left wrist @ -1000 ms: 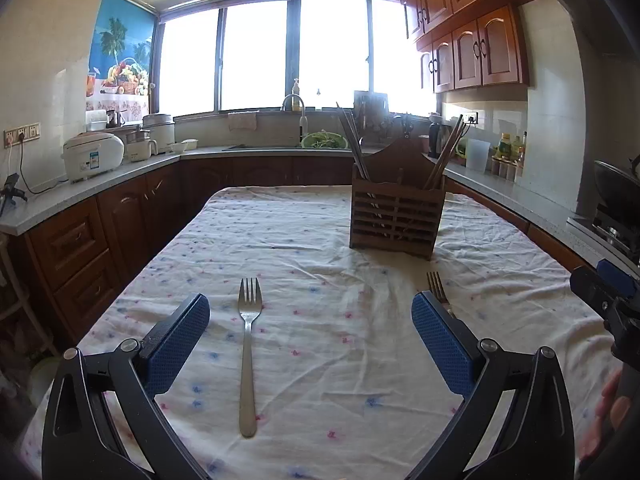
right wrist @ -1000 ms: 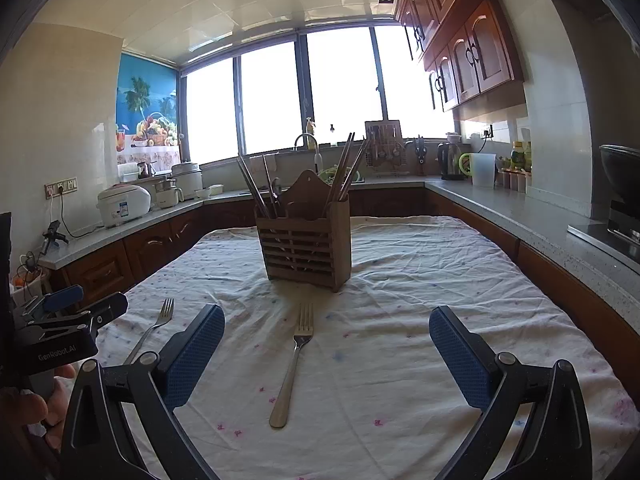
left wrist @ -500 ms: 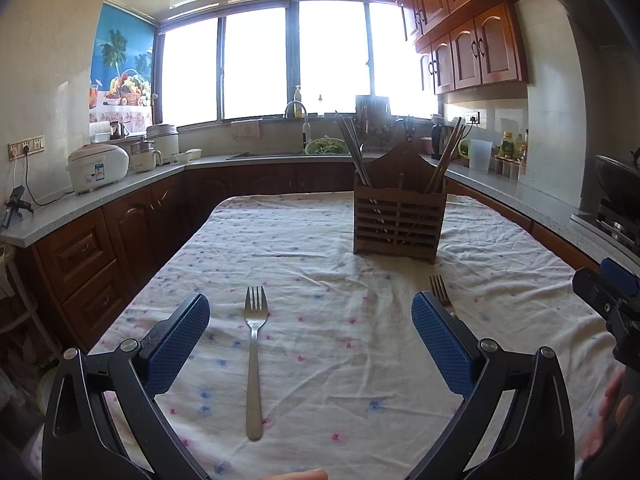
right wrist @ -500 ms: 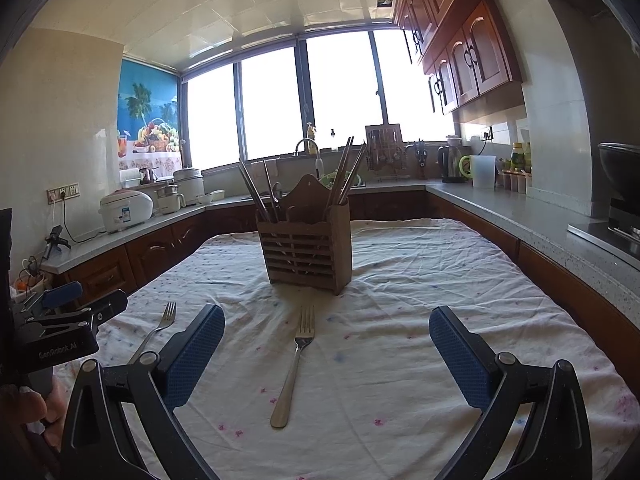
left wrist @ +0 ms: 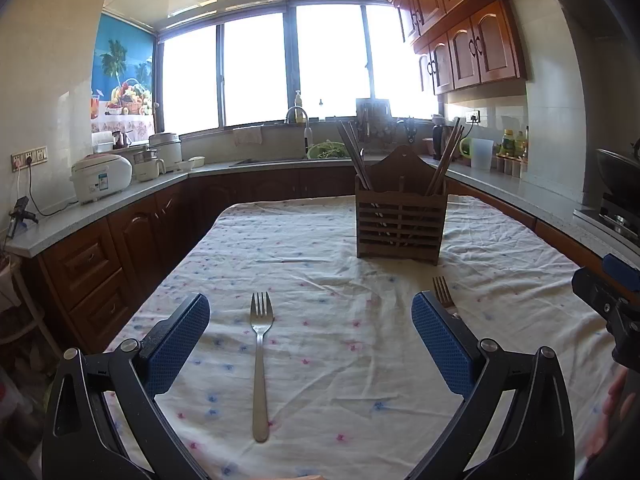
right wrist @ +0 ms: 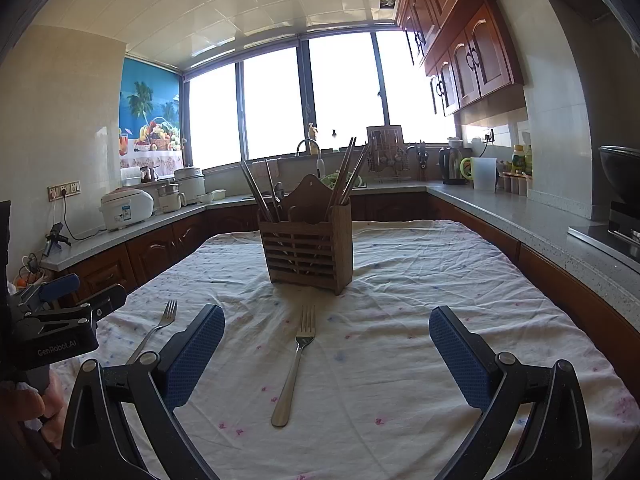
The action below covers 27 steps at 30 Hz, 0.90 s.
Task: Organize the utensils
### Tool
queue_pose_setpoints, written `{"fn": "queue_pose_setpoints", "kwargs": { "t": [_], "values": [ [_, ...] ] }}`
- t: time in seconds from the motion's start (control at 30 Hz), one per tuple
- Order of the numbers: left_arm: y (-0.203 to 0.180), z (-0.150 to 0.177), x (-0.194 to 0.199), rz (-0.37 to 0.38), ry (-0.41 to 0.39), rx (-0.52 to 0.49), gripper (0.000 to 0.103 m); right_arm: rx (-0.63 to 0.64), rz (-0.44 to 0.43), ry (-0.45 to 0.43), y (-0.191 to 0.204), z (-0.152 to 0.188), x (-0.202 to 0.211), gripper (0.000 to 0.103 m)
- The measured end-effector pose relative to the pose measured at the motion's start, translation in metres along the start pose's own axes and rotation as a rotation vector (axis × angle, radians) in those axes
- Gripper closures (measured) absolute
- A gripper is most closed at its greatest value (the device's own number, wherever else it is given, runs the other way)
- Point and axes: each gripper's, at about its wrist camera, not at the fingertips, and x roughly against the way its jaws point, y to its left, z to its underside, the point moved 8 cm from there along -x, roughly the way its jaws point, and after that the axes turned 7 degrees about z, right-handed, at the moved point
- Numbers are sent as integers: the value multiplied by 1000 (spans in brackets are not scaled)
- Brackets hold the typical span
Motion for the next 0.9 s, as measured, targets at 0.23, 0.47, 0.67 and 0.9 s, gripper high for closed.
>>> {"fn": "queue_pose_setpoints", "kwargs": {
  "t": [0.23,0.47,0.67,0.9],
  "values": [
    [-3,-1,3,-3,-5,-12,0,-1,0,-3,0,1,0,0],
    [-4,-1,3,1,-2,-14,0,-1,-1,-4,0,1,0,0],
    [-4,0,4,-3,-10,-19,0,-1,-3,-8,0,-1,2,0],
    [-5,0,4,3,-7,-19,0,-2,-2,-9,-1,-2,4,0]
  ]
}}
